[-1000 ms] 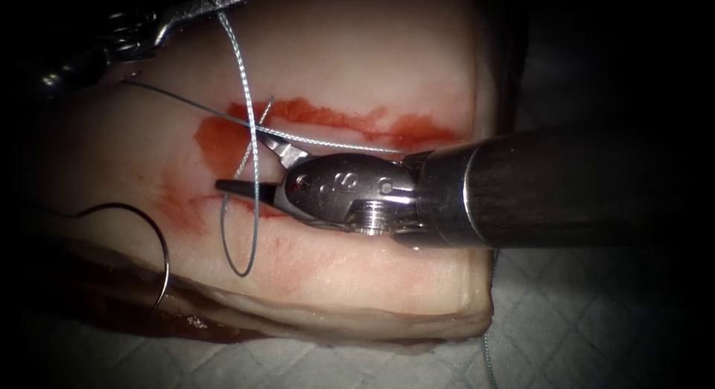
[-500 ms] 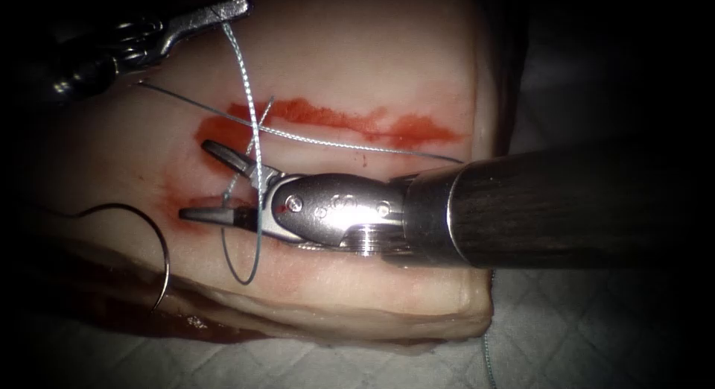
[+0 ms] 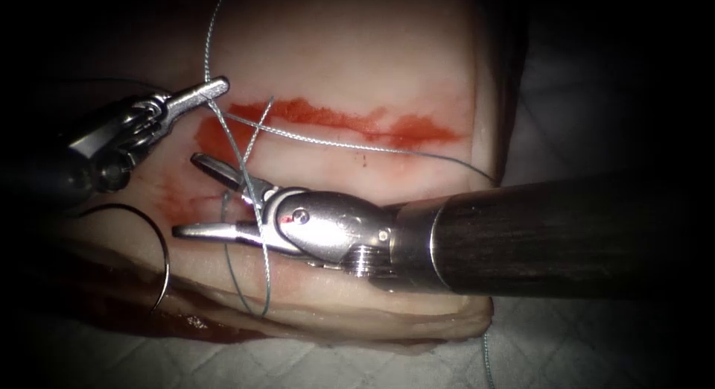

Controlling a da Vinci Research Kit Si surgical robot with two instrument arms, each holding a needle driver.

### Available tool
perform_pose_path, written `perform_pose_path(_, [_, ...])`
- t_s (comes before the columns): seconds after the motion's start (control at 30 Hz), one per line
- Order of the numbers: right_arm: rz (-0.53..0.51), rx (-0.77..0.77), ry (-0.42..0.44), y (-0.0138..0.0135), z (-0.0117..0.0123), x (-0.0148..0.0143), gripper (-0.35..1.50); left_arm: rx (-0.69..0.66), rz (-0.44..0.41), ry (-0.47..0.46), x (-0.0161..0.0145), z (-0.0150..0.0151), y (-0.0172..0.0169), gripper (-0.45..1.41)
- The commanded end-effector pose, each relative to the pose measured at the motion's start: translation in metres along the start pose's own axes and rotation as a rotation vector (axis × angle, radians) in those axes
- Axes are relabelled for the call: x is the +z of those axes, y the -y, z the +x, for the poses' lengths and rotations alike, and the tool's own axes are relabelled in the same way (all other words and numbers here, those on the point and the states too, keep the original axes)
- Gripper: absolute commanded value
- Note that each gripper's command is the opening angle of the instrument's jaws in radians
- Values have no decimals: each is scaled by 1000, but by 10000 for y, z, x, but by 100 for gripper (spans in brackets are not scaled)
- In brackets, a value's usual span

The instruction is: Wound Closure

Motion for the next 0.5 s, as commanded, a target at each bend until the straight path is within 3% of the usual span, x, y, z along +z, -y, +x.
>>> perform_pose_path(0.03, [-3,30,7,-4,7,7,44,10,-21,8,2,5,-7,-45])
perform_pose_path(0.2, [2,81,21,-2,6,6,51,6,-29,15,-7,15,-12,-45])
perform_pose_path(0.33, [12,104,33,3,-3,8,96,19,-57,4,-20,37,-15,-45])
perform_pose_path(0.47, [60,157,62,10,-14,11,81,18,-92,-7,-31,61,-12,-45])
perform_pose_path(0.5, [72,201,92,12,-15,14,89,27,-91,-10,-35,72,-10,-45])
